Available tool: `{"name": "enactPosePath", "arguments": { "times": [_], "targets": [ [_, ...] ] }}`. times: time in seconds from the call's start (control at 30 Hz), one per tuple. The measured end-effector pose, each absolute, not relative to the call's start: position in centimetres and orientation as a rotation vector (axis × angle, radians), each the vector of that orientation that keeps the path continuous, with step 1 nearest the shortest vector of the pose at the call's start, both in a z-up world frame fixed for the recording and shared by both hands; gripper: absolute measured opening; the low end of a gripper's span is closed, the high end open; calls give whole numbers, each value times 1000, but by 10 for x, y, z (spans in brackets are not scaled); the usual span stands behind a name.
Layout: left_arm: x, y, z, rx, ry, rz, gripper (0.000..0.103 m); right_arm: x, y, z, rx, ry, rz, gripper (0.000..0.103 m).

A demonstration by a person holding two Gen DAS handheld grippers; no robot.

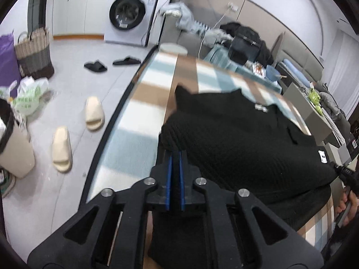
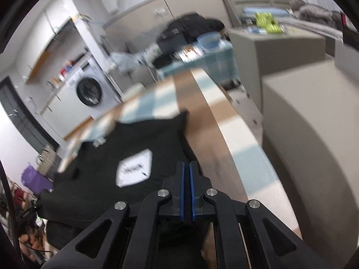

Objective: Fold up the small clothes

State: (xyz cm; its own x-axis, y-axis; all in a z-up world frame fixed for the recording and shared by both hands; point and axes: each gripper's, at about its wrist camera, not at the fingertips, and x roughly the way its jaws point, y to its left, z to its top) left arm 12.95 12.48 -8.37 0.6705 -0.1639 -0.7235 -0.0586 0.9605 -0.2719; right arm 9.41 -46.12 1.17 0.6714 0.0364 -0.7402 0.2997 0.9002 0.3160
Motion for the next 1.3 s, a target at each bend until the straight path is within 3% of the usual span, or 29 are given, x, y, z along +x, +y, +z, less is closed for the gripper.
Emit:
{"name": "enactPosePath", "arguments": {
  "times": [0.07, 0.13, 0.2, 0.27, 0.5, 0.57, 0.6, 0.67, 0.7, 0.77, 1.03, 1.3],
  "targets": [
    [121, 124, -89, -288, 843, -63, 13, 84, -461, 5, 425, 855, -144, 25],
    [108, 124, -90, -289, 853, -63, 44, 65, -464, 2, 459, 847, -93, 39],
    [93, 124, -91, -298, 839, -71, 56, 46, -465, 3, 467, 833, -74, 41],
    [76, 122, -94, -301, 848, -92, 61, 30, -466, -1, 477, 847, -59, 42],
    [54, 100, -122, -260, 955, -122, 61, 26, -448, -19, 520, 901, 55, 42],
    [52, 94, -123, -230, 946, -117, 59, 31, -441, -19, 498, 901, 67, 36],
    [52, 92, -123, -224, 948, -121, 52, 33, -438, -19, 482, 899, 62, 35],
    [51, 88, -123, -227, 945, -141, 36, 34, -433, -16, 452, 881, 69, 22],
    [51, 85, -123, -229, 942, -164, 24, 33, -430, -15, 435, 874, 69, 19],
    [50, 77, -120, -191, 937, -172, 20, 30, -428, -14, 417, 877, 74, 14],
    [9, 80, -114, -184, 948, -183, 19, -20, -428, -16, 469, 900, 53, 14],
    [-8, 93, -96, -273, 948, -133, 25, -45, -431, 12, 490, 809, -13, 34]
  ]
}}
